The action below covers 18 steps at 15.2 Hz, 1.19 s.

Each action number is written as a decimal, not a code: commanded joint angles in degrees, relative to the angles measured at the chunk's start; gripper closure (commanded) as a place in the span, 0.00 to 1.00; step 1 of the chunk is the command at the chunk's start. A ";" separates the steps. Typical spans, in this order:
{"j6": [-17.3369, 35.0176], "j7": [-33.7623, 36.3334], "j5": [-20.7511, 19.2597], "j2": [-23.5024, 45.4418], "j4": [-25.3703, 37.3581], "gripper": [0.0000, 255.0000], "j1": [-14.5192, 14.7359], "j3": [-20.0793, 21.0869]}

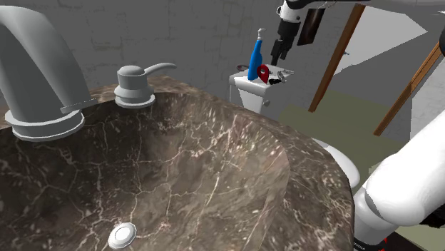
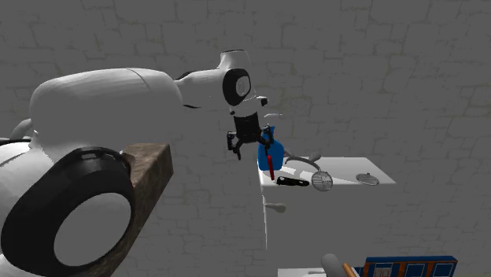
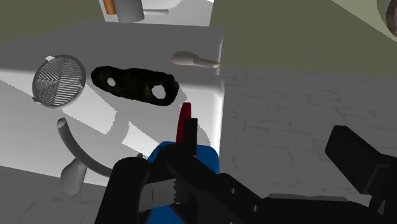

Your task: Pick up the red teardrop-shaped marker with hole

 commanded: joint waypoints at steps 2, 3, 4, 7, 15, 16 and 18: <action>-1.74 -3.31 1.19 7.81 8.57 0.00 -1.02 -1.50; -2.48 -4.36 1.68 10.49 11.67 0.00 -1.48 -1.89; -3.34 -5.40 2.20 13.25 14.96 0.00 -1.99 -2.23; -3.99 -6.79 2.94 17.28 19.14 0.00 -2.87 -2.60; 1.53 -6.02 2.53 15.97 12.28 0.00 -2.67 -2.52; 1.51 -6.08 2.53 15.91 12.25 1.00 -2.70 -2.55; 1.43 -6.04 2.50 15.83 12.25 1.00 -2.67 -2.53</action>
